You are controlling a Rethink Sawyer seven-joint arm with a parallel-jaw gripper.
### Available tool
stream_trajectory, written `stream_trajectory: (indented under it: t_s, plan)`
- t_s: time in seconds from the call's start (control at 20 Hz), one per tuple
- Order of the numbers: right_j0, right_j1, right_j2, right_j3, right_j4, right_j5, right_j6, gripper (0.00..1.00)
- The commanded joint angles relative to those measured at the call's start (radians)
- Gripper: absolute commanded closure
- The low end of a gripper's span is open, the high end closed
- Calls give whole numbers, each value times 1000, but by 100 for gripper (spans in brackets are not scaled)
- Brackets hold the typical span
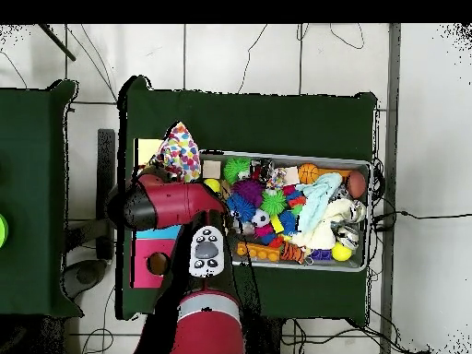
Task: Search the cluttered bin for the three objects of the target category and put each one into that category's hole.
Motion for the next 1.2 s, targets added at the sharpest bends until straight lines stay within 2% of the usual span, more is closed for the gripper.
stream_trajectory:
  t_s: [0.05, 0.35, 0.4, 1.2]
  plan:
    - [6, 80, -11, 102, 17, 13, 181, 100]
    - [24, 85, -35, 93, 19, 0, 183, 100]
    - [23, 84, -33, 94, 21, 4, 178, 0]
    - [5, 76, -10, 112, 26, 0, 166, 0]
